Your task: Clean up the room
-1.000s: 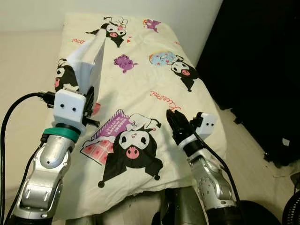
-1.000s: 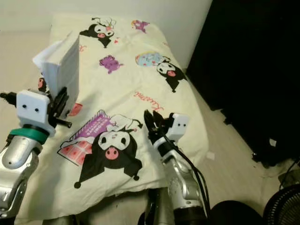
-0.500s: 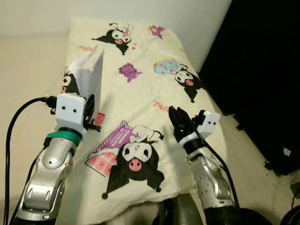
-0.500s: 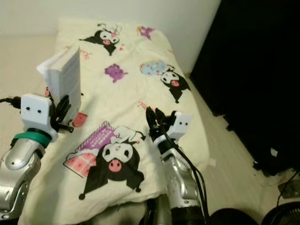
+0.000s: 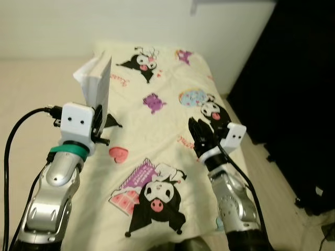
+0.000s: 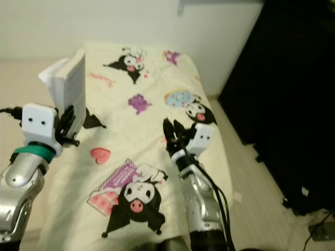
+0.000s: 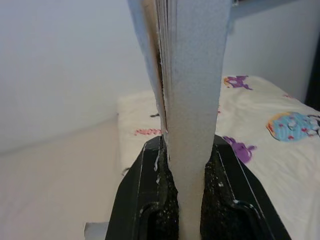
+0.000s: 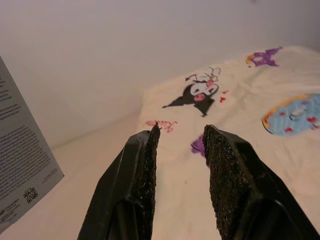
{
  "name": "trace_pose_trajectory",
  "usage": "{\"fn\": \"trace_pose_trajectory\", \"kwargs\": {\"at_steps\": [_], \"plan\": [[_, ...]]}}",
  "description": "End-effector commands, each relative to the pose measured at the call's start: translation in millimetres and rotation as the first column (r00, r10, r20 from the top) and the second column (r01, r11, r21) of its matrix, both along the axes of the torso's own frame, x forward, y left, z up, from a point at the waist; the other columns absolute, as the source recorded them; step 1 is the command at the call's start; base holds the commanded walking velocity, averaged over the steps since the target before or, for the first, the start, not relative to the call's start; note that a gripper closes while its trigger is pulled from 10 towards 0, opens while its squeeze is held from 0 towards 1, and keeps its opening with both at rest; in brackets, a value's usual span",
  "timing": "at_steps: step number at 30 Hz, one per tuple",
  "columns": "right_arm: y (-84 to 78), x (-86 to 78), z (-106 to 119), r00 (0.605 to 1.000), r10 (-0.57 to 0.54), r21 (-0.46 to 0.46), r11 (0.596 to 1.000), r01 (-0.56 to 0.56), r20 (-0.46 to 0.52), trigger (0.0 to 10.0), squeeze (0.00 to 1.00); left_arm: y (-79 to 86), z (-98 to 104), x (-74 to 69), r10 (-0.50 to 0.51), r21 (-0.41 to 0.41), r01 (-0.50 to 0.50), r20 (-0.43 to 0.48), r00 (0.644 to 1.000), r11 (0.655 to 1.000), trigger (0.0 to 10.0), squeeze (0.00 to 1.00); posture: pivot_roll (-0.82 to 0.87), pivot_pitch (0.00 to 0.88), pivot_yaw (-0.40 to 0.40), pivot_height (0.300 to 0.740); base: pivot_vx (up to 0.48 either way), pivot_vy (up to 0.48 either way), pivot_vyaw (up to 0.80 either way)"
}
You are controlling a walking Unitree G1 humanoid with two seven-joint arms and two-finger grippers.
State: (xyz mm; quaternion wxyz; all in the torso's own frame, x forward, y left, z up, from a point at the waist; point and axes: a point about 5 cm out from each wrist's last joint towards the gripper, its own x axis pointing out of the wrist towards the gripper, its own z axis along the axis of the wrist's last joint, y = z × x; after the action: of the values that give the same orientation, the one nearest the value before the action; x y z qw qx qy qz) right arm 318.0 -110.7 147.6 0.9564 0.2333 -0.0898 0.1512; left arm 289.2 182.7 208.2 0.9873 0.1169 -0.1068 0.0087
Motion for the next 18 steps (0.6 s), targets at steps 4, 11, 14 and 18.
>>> {"fn": "trace_pose_trajectory", "kwargs": {"at_steps": [4,11,14,18], "plan": [[-5.5,-2.3,-14,0.999,-0.029,-0.022,0.999,0.028,-0.042,10.0,0.00,3.7,-7,1.5,0.026,0.015,-0.025,-0.008,1.000,1.000,10.0,0.00,0.10,0.055,-0.018,0.732,0.000,0.000,0.00],[-13.1,-7.3,-45,0.985,-0.107,-0.131,0.987,0.089,-0.138,10.0,0.00,5.3,-37,-0.4,0.056,0.032,-0.053,-0.097,0.994,0.998,10.0,0.00,0.10,0.052,-0.014,0.740,0.000,0.000,0.00],[-12.0,-9.5,-48,0.984,-0.102,-0.144,0.986,0.081,-0.143,10.0,0.00,4.3,-41,-1.1,0.054,0.033,-0.051,-0.112,0.992,0.998,10.0,0.00,0.10,0.053,-0.013,0.740,-0.085,0.000,0.00],[-9.7,-11.7,-50,0.985,-0.091,-0.138,0.988,0.071,-0.145,10.0,0.00,2.2,-45,-1.5,0.049,0.034,-0.045,-0.120,0.992,0.998,10.0,0.00,0.09,0.054,-0.012,0.740,-0.359,0.000,0.00]]}}
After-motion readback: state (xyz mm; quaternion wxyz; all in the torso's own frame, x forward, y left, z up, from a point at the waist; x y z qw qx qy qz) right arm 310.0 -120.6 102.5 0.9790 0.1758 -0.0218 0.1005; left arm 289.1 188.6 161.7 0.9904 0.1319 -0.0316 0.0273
